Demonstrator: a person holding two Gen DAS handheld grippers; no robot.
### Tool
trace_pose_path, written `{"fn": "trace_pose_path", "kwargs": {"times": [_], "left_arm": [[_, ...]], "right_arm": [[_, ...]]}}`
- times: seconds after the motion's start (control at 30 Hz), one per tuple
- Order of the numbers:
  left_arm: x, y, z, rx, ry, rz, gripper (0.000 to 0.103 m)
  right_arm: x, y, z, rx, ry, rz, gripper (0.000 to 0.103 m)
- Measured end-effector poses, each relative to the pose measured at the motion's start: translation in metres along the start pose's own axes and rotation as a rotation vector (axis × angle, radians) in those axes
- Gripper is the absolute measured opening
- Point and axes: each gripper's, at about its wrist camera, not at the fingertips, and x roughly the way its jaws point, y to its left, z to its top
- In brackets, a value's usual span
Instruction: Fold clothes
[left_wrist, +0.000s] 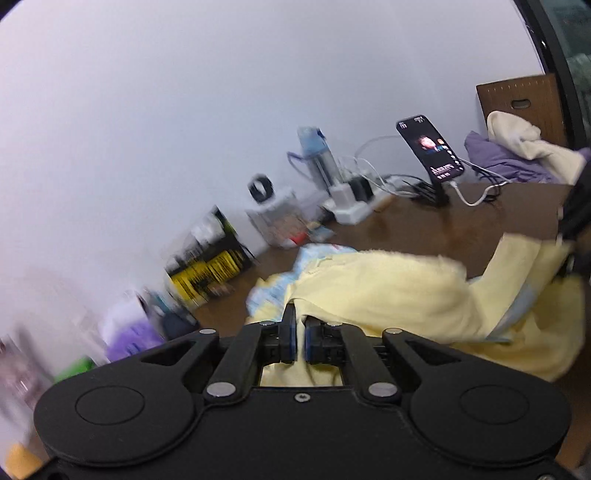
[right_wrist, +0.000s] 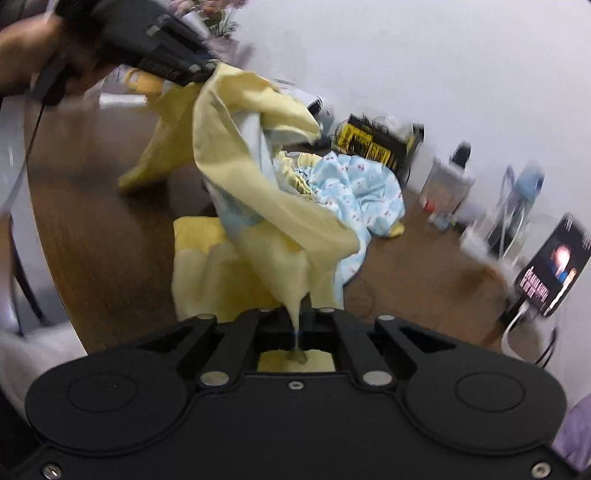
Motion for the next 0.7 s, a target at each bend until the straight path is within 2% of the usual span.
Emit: {"fn": "trace_pose_path", "kwargs": {"times": [0.07,0.17,0.23,0.4,0.43,0.47,0.57,0.63,0.7], "left_arm": [[0.005,0.034,0.022,0.026,-0.035,0.024,0.004],[0.035,0.093,0.068,0.109,-0.08,0.087,0.004],[0.063,0.127,0.101,0.169,-0.123,0.172,0.004],[0.123,0.21,0.183,0.287,-0.217,0.339,0.003],[0.122,0.224,0.2,0.297,-0.238,0.357,0.004],[0.121,0.237,0.217,0.307,-0.259,0.374,0.004],[0.097,0.261,0.259,0.311,-0.347,0.394,0.004],[0.074,0.259,0.268,0.313,-0.407,0.4,0.004],[0.05,0.247,0.266,0.312,-0.449,0.39,0.004]], "right_arm": [[-0.011,-0.025,0.031,-0.028,-0.044,0.014,0.001],[-0.008,-0.065,0.093,-0.156,-0.131,-0.1,0.001],[0.012,-0.09,0.142,-0.257,-0.181,-0.197,0.001],[0.073,-0.179,0.275,-0.284,-0.342,-0.291,0.001],[0.077,-0.188,0.291,-0.285,-0.364,-0.312,0.001],[0.076,-0.205,0.321,-0.3,-0.412,-0.363,0.001],[0.058,-0.225,0.359,-0.332,-0.481,-0.443,0.001],[0.036,-0.237,0.381,-0.351,-0.537,-0.511,0.001],[0.003,-0.239,0.387,-0.341,-0.602,-0.531,0.001]]}}
